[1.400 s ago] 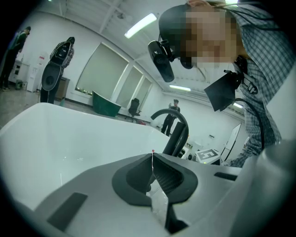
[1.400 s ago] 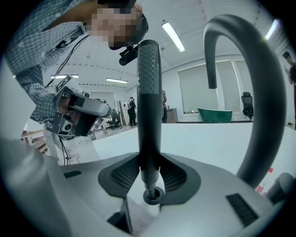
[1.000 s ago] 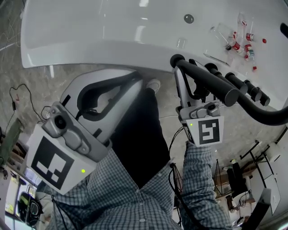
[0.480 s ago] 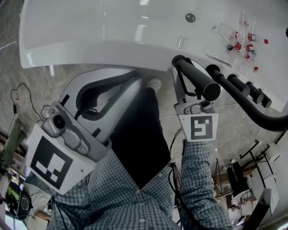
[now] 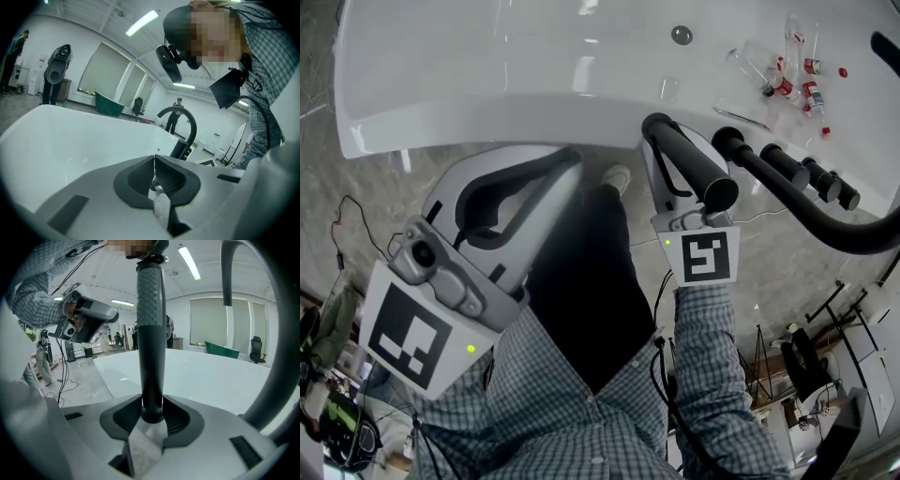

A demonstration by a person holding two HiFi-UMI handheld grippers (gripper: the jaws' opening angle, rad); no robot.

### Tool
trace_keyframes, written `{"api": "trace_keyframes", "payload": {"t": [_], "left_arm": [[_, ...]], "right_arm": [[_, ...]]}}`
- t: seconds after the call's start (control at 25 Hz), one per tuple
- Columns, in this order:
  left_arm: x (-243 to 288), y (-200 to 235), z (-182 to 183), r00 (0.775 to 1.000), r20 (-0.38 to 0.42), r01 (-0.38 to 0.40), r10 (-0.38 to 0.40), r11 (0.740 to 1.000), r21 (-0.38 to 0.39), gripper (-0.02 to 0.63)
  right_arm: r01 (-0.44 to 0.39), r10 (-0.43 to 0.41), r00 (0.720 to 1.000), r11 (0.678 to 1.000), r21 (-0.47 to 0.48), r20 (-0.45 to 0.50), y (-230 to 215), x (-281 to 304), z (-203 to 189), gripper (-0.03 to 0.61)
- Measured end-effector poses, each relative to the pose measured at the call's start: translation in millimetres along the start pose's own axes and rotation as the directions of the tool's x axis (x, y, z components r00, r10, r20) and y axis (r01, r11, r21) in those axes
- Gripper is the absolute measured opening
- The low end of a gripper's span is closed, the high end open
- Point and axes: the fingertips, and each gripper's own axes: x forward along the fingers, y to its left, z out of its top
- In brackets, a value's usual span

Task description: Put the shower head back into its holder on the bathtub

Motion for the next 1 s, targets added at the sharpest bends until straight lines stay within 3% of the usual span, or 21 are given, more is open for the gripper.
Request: {"api": "trace_keyframes", "payload": {"t": [0.28,0.48,0.68,1.0], "left_arm": [[1.7,-1.6,-10.0,0.999,-0.039,-0.004,0.004,1.0,0.007,0.014],[10.9,-5.1,-14.5,0.999,-0.037,0.004,-0.004,1.0,0.002,0.015],[18.2,-13.3,-10.7,0.999,-0.034,0.015,-0.015,1.0,0.007,0.015],[11.7,-30.7,34.6,1.0,0.016,0.005,-0.006,0.999,0.04,0.014]], "right_arm": [[0.015,-0.014,0.999,1.0,0.011,-0.04,-0.7,-20.8,-11.8,0.129],[0.082,-0.079,0.996,0.993,0.084,-0.039,-13.2,-41.3,-5.8,0.043],[0.109,-0.101,0.993,0.98,0.167,-0.055,-26.6,-56.6,2.4,0.018],[0.148,-0.149,0.989,0.974,0.17,-0.006,-39.9,-85.5,59.3,0.017]]}}
